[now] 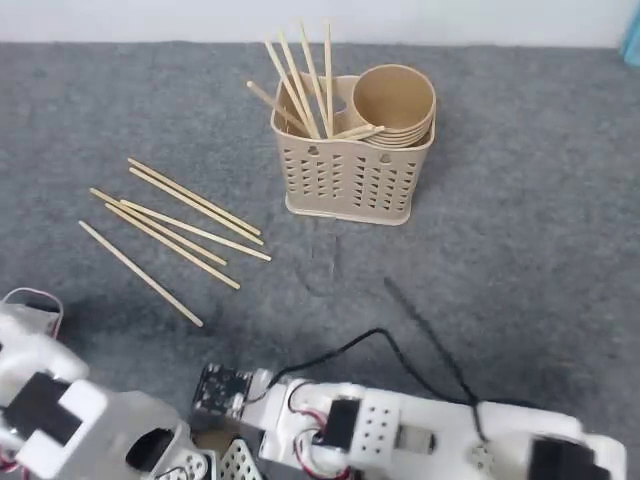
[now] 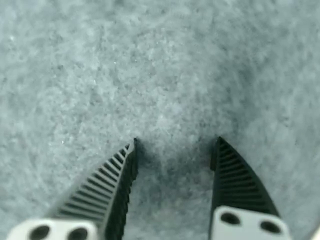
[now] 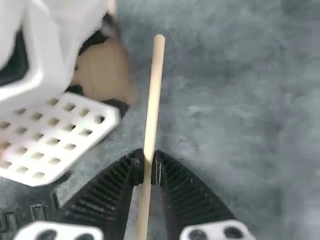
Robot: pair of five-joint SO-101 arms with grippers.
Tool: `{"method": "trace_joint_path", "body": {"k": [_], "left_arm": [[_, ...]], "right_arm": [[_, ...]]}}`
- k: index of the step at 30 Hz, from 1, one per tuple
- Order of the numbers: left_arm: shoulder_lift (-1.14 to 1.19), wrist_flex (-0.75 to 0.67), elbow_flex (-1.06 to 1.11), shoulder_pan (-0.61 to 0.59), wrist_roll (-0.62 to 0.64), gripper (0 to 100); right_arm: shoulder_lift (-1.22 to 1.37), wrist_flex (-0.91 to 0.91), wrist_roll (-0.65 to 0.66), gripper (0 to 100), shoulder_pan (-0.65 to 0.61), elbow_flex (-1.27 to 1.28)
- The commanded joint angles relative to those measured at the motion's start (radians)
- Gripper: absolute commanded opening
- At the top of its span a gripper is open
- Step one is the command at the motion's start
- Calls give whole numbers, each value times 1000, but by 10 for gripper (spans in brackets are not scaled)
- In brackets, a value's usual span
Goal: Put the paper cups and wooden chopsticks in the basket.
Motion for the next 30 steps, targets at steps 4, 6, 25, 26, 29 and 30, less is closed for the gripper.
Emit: {"method": "trace_joint_path", "body": {"k": [4, 6, 25, 26, 29, 30], "left_arm": [[3, 9, -25, 20, -71, 161], [3, 9, -25, 29, -77, 137], [-750, -227, 558, 183, -209, 137], [-790, -227, 579, 186, -221, 137], [-881, -224, 630, 199, -252, 137], [-905, -224, 641, 199, -253, 137]], "right_arm": [[-461, 107, -5, 7, 165, -64], [-604, 104, -5, 7, 246, -64], [-920, -628, 63, 9, 684, -77], [-891, -664, 97, 9, 684, -84], [-771, -773, 153, 9, 708, -121], [-723, -816, 149, 9, 727, -144]]}}
